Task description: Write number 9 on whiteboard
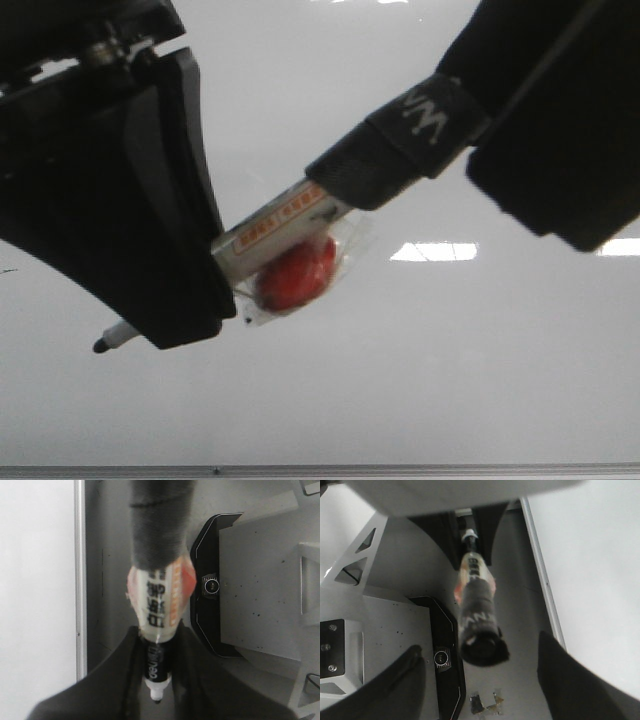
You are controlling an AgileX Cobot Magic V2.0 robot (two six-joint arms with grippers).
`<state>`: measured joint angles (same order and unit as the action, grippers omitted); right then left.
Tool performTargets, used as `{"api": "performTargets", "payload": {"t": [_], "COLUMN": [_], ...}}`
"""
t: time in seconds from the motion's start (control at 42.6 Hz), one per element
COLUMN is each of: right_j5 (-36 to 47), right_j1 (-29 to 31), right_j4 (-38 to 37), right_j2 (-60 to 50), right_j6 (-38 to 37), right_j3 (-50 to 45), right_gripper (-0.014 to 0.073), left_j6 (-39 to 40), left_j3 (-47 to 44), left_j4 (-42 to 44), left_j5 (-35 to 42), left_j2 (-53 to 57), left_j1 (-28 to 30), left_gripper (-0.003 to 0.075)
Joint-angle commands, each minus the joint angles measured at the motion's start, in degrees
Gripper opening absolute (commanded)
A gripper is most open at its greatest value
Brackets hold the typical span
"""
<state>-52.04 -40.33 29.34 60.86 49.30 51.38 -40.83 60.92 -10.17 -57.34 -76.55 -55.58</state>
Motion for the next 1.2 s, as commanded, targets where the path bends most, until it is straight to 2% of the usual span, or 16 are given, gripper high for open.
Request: {"api": "performTargets", "payload": {"t": [0.0, 0.375, 0.634, 0.704, 0.774, 0.868, 0.962, 1.173], "right_j5": [4.24, 8.35, 8.01, 7.87, 7.87, 7.73, 7.4, 3.27], "right_j1": [-1.82, -3.94, -3.94, -3.94, -3.94, -3.89, -3.26, 2.84], "right_j4": [2.82, 4.34, 4.28, 4.17, 4.17, 3.98, 2.2, -9.71], "right_j2": [0.47, 2.84, 2.9, 2.9, 2.9, 2.9, 2.43, -0.36], "right_j6": [0.75, 0.75, 0.75, 0.75, 0.75, 0.75, -0.26, -12.69], "right_j3": [2.13, 2.16, 2.16, 2.16, 2.16, 2.16, 2.16, 3.84], "right_gripper": [0.0491, 0.0313, 0.0045, -0.0021, -0.0061, -0.0069, -0.0069, -0.0069], "left_j6": [-0.17, -0.17, -0.17, -0.17, -0.17, -0.04, 0.72, 3.08], "left_j3": [1.97, 1.97, 2.06, 2.06, 2.06, 2.06, 2.06, 1.8], "left_j4": [-1.34, -1.34, -1.34, -1.34, -1.34, -1.23, -0.43, -0.37], "left_j5": [2.88, 3.69, 4.15, 4.15, 4.15, 4.05, 4.26, 4.26], "left_j2": [1.26, 1.26, 1.26, 1.26, 1.26, 1.66, 3.05, 10.78], "left_j1": [-0.47, -0.47, -0.47, -0.47, -0.47, -0.12, 1.36, 9.12], "left_gripper": [-0.0019, -0.0019, -0.0011, 0.0043, 0.0134, 0.0275, 0.0368, 0.0379]}}
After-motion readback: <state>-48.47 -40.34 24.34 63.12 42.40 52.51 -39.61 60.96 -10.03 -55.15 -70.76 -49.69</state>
